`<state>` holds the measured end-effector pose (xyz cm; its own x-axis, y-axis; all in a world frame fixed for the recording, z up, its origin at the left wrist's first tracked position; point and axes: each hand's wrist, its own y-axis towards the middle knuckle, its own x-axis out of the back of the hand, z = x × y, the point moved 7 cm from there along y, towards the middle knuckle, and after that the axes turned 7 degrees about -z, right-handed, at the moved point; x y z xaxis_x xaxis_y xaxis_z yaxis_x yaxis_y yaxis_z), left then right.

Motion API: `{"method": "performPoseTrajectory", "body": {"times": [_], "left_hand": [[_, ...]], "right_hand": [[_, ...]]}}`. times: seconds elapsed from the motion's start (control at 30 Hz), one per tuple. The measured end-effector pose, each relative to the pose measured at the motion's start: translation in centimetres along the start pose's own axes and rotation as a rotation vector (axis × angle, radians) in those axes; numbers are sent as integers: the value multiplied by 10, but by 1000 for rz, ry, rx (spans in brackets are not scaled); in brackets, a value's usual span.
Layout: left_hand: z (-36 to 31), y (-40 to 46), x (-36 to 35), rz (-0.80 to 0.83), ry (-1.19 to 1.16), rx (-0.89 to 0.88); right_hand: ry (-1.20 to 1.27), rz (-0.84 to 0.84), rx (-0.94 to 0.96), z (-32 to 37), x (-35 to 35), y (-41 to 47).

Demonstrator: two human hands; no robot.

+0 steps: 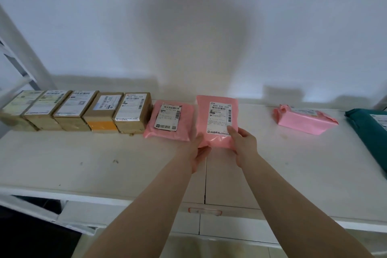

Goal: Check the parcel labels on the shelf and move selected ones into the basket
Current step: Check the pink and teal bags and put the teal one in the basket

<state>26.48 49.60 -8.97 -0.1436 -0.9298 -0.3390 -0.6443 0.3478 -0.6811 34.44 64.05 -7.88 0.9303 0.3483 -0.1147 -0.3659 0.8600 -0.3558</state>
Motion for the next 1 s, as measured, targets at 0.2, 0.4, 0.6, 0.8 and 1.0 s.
{"method": "performPoseTrajectory", "body": {"times": [0.2,0.4,0.6,0.8,1.0], "left_hand": [[-1,19,7,-77,-7,-13],[1,24,10,-107,95,-5],[4,18,6,-90,178,29],[34,-6,-20,11,231,149],[56,-20,-83,138,386,140]], "right_hand": [[-129,-25,26,1,-8,9],[-245,-23,35,2,-11,14],[-225,-30,17,-1,-6,16],[-235,-44,6,2,11,19],[-215,-200,100,30,71,31]]}}
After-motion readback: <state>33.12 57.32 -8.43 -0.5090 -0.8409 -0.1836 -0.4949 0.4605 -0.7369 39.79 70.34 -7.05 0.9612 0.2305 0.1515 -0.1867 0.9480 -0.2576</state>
